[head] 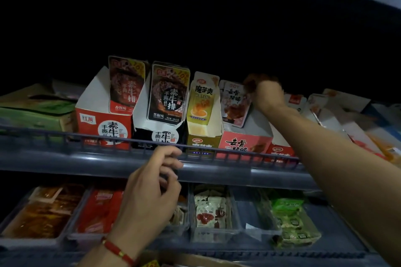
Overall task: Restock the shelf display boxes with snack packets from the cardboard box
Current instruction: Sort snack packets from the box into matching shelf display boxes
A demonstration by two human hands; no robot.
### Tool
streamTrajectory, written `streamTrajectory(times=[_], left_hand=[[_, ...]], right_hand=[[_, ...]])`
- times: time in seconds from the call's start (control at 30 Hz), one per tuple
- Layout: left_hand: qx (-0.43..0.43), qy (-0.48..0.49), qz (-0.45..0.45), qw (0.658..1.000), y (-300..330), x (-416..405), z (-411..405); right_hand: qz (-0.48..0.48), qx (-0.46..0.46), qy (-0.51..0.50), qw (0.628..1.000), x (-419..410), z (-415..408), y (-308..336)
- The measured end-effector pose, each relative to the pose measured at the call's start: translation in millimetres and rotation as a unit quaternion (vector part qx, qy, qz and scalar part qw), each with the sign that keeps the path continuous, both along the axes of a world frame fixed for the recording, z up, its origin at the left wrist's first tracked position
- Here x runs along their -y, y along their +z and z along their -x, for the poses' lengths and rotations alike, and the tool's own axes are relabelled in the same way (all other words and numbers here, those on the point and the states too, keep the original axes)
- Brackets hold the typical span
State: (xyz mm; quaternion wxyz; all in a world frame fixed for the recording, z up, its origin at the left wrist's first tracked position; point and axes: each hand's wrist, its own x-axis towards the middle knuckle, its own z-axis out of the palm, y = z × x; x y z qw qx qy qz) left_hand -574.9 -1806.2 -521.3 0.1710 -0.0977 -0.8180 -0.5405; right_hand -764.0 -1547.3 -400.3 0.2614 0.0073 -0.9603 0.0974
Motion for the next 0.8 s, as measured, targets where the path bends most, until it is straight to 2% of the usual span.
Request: streamTrajectory(times=[0.23, 0.5, 0.8], left_hand=[[-0.004, 0.002, 0.021, 1.000, 0, 0, -2], [0.003, 0.000, 0.029, 1.000, -2, -2, -2], [0.006, 0.000, 0.031, 1.000, 0, -1, -1]], right_hand=[[-0.001, 0.014, -0.003, 1.000, 5, 5, 6], [0.036, 0.017, -0.056, 0.998, 17, 8, 3], [-0.007, -0.014, -0.078, 0.997, 23, 15, -5]])
